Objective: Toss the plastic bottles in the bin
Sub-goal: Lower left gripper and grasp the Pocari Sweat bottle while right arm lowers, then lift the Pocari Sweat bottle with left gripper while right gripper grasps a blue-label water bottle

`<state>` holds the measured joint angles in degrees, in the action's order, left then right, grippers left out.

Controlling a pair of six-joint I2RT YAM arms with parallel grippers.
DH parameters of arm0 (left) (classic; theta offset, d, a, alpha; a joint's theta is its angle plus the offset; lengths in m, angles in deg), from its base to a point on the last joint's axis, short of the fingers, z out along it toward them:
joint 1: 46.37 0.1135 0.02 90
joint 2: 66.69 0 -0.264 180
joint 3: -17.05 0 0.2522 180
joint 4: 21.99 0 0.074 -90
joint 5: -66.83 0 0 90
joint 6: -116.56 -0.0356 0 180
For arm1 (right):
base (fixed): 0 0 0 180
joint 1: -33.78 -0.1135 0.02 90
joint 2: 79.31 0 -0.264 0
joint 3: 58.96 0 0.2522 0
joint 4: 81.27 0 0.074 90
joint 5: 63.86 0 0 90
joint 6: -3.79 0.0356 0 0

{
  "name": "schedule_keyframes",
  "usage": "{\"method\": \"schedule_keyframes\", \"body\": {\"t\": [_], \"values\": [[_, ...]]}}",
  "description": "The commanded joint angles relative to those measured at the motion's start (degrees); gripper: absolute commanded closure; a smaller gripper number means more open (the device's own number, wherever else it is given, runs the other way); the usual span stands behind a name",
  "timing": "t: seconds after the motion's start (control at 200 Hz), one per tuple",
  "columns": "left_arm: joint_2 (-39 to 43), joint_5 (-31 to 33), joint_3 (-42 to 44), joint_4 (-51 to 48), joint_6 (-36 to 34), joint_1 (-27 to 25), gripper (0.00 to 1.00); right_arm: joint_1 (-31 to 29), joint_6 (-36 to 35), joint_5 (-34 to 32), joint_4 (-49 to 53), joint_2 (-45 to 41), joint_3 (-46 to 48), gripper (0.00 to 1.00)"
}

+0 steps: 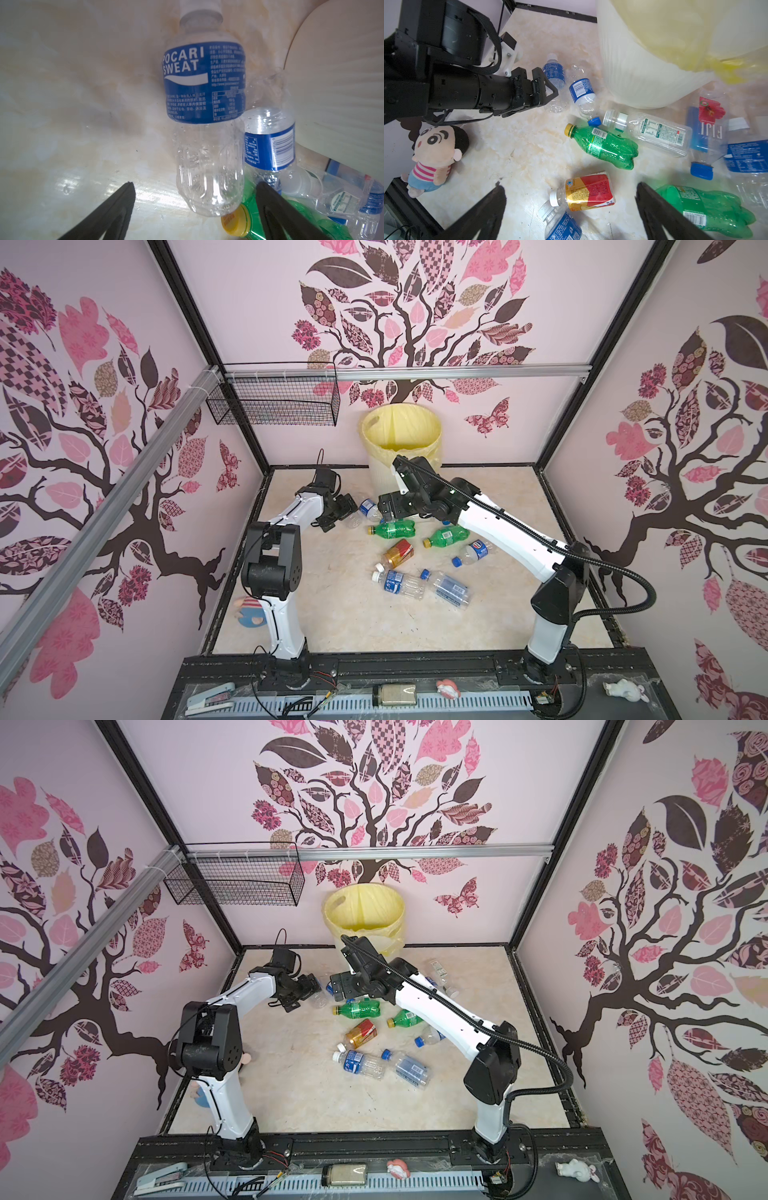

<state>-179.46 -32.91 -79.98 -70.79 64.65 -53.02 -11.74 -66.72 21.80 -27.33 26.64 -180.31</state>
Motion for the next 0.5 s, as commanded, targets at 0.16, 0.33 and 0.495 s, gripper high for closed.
{"method": "schedule_keyframes", "body": {"t": [0.16,0.33,0.495], "values": [[-4.61,-1.59,-4.02,1.41,-2.21,0.5,0.13,0.6,2.71,3.81,0.17,4.7,-6.9,0.0],[-5.28,-2.13,-2.56,2.13,-2.91,0.5,0.26,1.44,2.09,4.66,2.0,7.65,-10.99,0.0],[-5.4,-2.39,-0.92,2.09,-3.78,0.46,0.39,2.68,2.71,6.31,1.81,9.04,-12.41,0.0]]}}
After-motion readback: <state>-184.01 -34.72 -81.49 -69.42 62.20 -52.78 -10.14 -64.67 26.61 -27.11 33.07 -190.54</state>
